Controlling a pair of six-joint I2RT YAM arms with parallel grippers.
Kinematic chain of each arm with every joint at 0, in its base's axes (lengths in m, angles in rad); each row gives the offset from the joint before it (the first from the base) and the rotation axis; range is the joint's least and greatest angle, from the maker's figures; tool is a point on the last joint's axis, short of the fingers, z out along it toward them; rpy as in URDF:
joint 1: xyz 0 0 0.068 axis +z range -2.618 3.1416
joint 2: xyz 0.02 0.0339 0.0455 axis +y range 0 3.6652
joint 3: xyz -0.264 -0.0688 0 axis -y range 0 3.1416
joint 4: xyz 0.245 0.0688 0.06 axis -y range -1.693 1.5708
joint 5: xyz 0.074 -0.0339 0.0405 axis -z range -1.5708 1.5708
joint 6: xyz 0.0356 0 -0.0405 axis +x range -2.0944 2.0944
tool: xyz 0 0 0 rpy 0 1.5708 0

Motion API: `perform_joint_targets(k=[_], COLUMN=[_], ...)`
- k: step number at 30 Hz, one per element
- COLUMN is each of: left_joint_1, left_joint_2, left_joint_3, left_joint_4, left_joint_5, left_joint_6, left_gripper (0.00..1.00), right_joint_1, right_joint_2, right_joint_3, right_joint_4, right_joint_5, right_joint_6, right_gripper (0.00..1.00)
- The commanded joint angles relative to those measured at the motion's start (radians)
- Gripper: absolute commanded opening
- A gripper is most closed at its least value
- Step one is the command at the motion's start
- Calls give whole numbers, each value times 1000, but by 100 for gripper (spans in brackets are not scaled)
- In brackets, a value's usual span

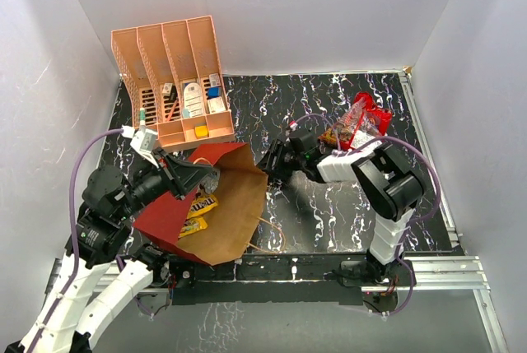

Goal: Take the snacks out of the paper bag

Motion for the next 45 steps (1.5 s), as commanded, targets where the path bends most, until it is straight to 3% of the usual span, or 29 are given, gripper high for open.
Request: perform_joint_targets(k=[1, 6, 11, 14, 17, 21, 26, 31, 39, 45], left_joint_1=[-2, -2, -2, -2, -2, -2, -1, -3, -2, -1], left_joint_2=[-6, -2, -6, -11, -9, -10, -19, -22, -32, -38], left_joint_3=[-23, 20, 22, 7, -4, -4, -7, -25, -77, -103], left_joint_4=[26, -48, -36, -7, 2, -24, -48, -7, 84, 117], left_joint_5=[-6, -35, -43, -52, -47, -61, -73, -27, -19, -18], left_joint_6=[-26, 34, 34, 24, 27, 43, 53, 60, 11, -18], left_gripper=[0, 0, 0, 0, 0, 0, 0, 0, 0, 0], right_joint_1=[-70, -103, -101, -86, -57, 56, 357, 620, 672, 673], right_joint_2=[-90, -350, -628, -812, -961, -1045, -918, -715, -384, -197], right_joint_3=[11, -55, -121, -179, -253, -305, -206, -190, -212, -129], right_joint_4=[-162, -389, -434, -359, -226, 49, 55, 118, 417, 480], right_joint_5=[28, 240, 183, 71, -64, -251, -237, 94, 250, 347], right_joint_6=[-195, -437, -599, -675, -728, -772, -952, -1138, -1269, -1354], right_gripper=[56, 60, 63, 66, 77, 89, 90, 88, 81, 79])
